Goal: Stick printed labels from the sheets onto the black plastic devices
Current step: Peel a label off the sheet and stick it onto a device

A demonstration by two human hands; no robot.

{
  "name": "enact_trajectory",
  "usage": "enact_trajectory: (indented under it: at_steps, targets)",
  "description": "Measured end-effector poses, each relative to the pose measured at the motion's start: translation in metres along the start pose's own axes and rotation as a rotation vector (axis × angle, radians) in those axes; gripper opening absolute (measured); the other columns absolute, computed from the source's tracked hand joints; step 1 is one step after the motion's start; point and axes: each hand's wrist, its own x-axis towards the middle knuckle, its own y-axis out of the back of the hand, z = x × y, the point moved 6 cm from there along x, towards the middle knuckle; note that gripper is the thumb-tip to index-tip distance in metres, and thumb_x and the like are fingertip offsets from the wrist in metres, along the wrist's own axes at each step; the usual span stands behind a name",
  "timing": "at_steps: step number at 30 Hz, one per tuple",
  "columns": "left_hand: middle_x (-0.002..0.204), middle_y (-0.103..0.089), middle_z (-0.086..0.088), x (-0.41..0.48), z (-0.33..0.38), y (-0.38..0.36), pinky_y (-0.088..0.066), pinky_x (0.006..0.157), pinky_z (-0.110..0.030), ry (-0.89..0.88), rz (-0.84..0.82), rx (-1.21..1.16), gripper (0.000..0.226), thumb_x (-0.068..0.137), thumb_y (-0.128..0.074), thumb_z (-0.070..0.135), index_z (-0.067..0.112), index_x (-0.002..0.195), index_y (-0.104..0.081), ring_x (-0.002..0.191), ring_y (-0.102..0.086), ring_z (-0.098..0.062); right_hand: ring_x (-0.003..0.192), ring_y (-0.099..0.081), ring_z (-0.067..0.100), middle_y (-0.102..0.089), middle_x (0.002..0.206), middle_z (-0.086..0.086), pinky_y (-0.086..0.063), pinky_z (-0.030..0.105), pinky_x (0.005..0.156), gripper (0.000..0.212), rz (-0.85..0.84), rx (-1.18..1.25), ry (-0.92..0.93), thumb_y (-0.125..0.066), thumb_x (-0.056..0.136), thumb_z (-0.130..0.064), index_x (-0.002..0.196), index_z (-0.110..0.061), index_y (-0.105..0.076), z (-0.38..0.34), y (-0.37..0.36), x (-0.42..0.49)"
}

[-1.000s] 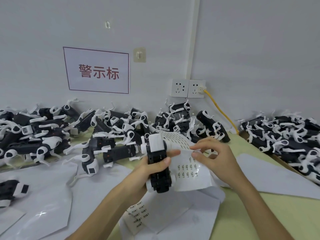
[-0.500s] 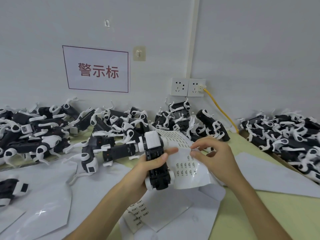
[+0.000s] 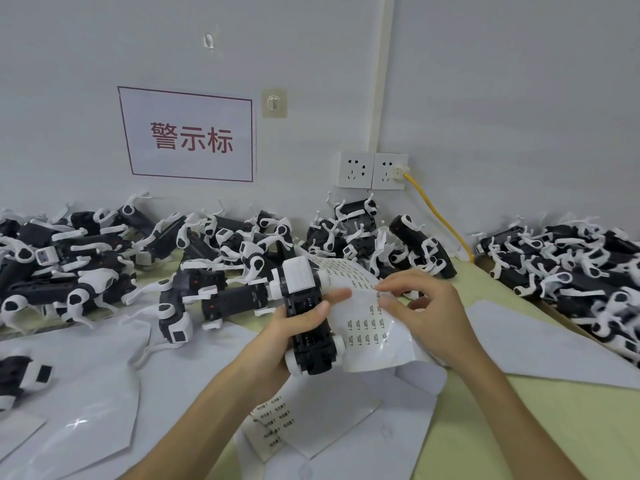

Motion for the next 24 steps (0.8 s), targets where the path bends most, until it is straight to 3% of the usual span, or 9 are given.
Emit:
enact_trajectory:
  at_steps: [4, 7, 9, 12, 16, 21, 24]
  targets:
    - [0.128, -0.064, -0.016, -0.0001, 0.0001, -0.0006, -0.057, 0.080, -0.030, -0.006, -0.007, -0.004, 0.049, 0.081, -0.068, 0.036, 0.023, 0.128, -0.072, 0.103, -0.067, -0.027, 0.087, -0.067, 0.003, -0.073, 0.095, -0.018, -0.045, 0.011, 0.065, 0.024, 0.030, -0.021, 0.022, -0.083, 0.079, -0.004, 0.085, -0.028, -0.080, -0.0010, -0.0001, -0.0003]
    - [0.138, -0.062, -0.017, -0.0002, 0.0003, -0.0004, -0.058, 0.085, -0.032, -0.008, -0.003, 0.011, 0.048, 0.081, -0.068, 0.037, 0.024, 0.127, -0.072, 0.111, -0.067, -0.034, 0.086, -0.067, 0.003, -0.074, 0.092, -0.018, -0.045, 0.010, 0.063, 0.024, 0.055, -0.020, 0.042, -0.084, 0.078, -0.003, 0.084, -0.026, -0.081, -0.0019, 0.0008, -0.0004]
    - [0.140, -0.061, -0.015, -0.0004, 0.0006, -0.0010, -0.057, 0.080, -0.029, -0.010, -0.006, 0.005, 0.048, 0.081, -0.068, 0.038, 0.024, 0.127, -0.073, 0.104, -0.068, -0.027, 0.087, -0.068, 0.004, -0.075, 0.092, -0.017, -0.045, 0.011, 0.063, 0.023, 0.067, -0.017, 0.047, -0.084, 0.077, -0.003, 0.083, -0.026, -0.081, -0.0025, 0.0012, -0.0006]
    - [0.139, -0.061, -0.017, -0.0004, 0.0004, -0.0010, -0.057, 0.087, -0.033, -0.008, -0.014, 0.005, 0.049, 0.081, -0.068, 0.039, 0.025, 0.127, -0.072, 0.110, -0.066, -0.027, 0.088, -0.068, 0.006, -0.075, 0.093, -0.014, -0.046, 0.014, 0.063, 0.023, 0.063, -0.008, 0.039, -0.083, 0.078, -0.003, 0.079, -0.025, -0.080, -0.0027, 0.0003, -0.0011]
    - [0.126, -0.066, -0.019, -0.0008, 0.0010, 0.0008, -0.056, 0.080, -0.029, -0.009, -0.018, 0.004, 0.047, 0.082, -0.068, 0.038, 0.026, 0.127, -0.072, 0.103, -0.069, -0.024, 0.086, -0.066, 0.006, -0.073, 0.095, -0.016, -0.046, 0.014, 0.066, 0.022, 0.025, 0.003, 0.015, -0.080, 0.082, -0.004, 0.083, -0.026, -0.078, -0.0023, -0.0022, -0.0003]
    - [0.124, -0.066, -0.022, -0.0001, 0.0014, 0.0019, -0.058, 0.092, -0.037, -0.026, -0.073, 0.047, 0.055, 0.078, -0.074, 0.042, 0.028, 0.130, -0.070, 0.108, -0.067, -0.029, 0.087, -0.066, 0.004, -0.072, 0.098, -0.020, -0.047, 0.011, 0.068, 0.026, 0.013, -0.010, -0.004, -0.080, 0.084, -0.008, 0.094, -0.031, -0.078, -0.0008, -0.0026, -0.0003]
    - [0.112, -0.070, -0.013, 0.0002, 0.0014, 0.0015, -0.057, 0.084, -0.031, -0.033, -0.097, 0.055, 0.055, 0.076, -0.075, 0.044, 0.029, 0.128, -0.071, 0.093, -0.070, -0.019, 0.087, -0.066, 0.006, -0.072, 0.095, -0.017, -0.046, 0.012, 0.067, 0.026, 0.022, -0.023, 0.022, -0.081, 0.082, -0.006, 0.087, -0.031, -0.079, -0.0018, -0.0022, -0.0013]
